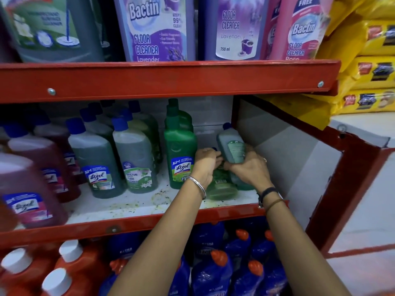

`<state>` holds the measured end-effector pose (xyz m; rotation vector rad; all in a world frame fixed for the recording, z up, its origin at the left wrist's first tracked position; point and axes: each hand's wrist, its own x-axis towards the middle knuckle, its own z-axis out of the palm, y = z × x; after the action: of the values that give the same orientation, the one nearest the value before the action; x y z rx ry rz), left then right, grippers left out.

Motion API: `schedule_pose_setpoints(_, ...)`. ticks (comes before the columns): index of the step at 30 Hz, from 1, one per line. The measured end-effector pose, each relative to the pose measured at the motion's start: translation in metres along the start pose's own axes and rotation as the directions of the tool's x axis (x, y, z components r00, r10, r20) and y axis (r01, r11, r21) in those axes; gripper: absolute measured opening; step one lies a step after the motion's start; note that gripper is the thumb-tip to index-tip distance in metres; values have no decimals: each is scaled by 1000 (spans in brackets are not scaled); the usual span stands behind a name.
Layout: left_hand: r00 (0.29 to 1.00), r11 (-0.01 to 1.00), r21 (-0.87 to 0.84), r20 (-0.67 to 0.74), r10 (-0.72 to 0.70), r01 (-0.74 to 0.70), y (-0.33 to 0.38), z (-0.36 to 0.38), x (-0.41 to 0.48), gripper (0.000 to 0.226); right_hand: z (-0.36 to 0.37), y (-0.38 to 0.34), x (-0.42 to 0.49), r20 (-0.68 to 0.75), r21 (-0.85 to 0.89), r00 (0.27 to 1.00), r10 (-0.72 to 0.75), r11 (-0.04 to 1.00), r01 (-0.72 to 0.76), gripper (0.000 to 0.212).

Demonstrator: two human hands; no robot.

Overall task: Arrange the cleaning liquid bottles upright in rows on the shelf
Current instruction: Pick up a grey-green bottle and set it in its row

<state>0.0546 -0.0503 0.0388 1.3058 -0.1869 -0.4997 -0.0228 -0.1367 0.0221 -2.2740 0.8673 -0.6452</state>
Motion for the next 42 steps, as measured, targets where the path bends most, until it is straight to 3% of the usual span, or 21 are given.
schedule_pose_setpoints(3,995,998,-45,96,41,-37,1,-4,-17,16,-10,5,-21,-94,57,996,-2,998,8,90)
schedule_pose_setpoints(5,979,999,-1,201,37,-38,-4,-5,-32,29,-10,10,-39,-136,70,990,-30,997,39,93)
schedule_pose_setpoints(7,962,996,64,270,43,-63,-11,-8,-47,29,-5,15,-62,-173,83,983,-65,993,80,95)
schedule_pose_setpoints(10,962,984,126,258,90,-126,-21,-20,-71,14,8,17,-98,-214,105,973,-92,988,116,101)
schedule_pose_setpoints(15,956,982,27,235,174,-185,-33,-60,-108,39,32,-5,-151,-332,115,927,-173,968,222,104)
schedule_pose_setpoints(19,934,956,-45,200,294,-291,-24,-108,-127,40,57,-40,-175,-374,137,894,-246,939,315,105)
schedule_pose_setpoints(24,896,902,-45,108,431,-429,-2,-180,-135,41,86,-103,-193,-314,197,873,-373,874,444,103)
schedule_pose_setpoints(31,833,834,-34,38,551,-550,26,-255,-132,44,124,-171,-193,-204,321,872,-446,811,489,92)
schedule_pose_setpoints(42,862,862,-32,25,506,-505,34,-298,-97,54,171,-204,-173,-166,332,889,-427,824,458,81)
